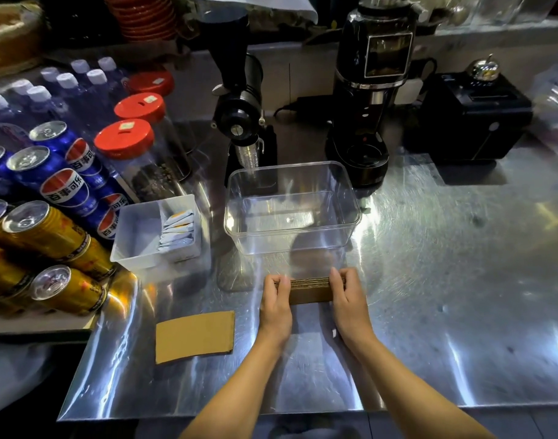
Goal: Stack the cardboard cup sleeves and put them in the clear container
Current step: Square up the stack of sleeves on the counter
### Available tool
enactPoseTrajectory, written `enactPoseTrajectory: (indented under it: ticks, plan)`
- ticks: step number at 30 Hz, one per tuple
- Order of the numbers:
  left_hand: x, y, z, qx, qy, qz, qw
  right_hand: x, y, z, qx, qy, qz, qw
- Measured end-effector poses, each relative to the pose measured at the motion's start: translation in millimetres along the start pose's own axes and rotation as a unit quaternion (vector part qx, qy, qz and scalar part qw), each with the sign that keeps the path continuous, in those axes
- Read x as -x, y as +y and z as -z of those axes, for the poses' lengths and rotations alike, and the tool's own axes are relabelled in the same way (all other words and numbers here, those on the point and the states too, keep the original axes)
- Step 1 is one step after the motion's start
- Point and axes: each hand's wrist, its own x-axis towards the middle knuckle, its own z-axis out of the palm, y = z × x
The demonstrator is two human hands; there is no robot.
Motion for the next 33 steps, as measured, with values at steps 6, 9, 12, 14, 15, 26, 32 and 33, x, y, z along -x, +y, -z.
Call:
enactPoseTrajectory:
  ticks: [6,9,12,14,15,26,32,33]
  plan:
    - [0.2,2.5,14.8,-0.003,-0.056,0.033,0.998,-10.2,5.4,-0.5,0.138,0.011,-0.012,0.990]
    - [2.8,-1.1,28.6,-0.102,-0.054,-0.022,0.993,-10.7,1.7,1.2,0.158,0.028,0.012,0.987]
    - [3.3,-2.0,32.0,-0.114,-0.025,-0.028,0.993,-9.4,-1.5,2.2,0.160,0.020,0.020,0.987]
    - [3.0,-0.8,31.9,-0.119,-0.027,-0.026,0.992,-11.1,-4.5,5.5,0.149,0.003,0.021,0.989]
    - [2.8,-0.3,31.9,-0.120,-0.030,-0.026,0.992,-11.7,-5.5,8.4,0.129,-0.011,0.022,0.991]
    - [-0.2,2.6,31.6,-0.112,-0.026,-0.019,0.993,-12.8,0.8,48.9,0.023,-0.139,0.046,0.989]
    - [-12.6,37.4,47.8,-0.120,-0.009,-0.056,0.991,-20.1,-31.1,34.7,-0.041,-0.121,0.071,0.989]
    - [-14.6,45.2,55.1,-0.128,0.000,-0.063,0.990,-20.2,-37.2,28.7,-0.055,-0.128,0.068,0.988]
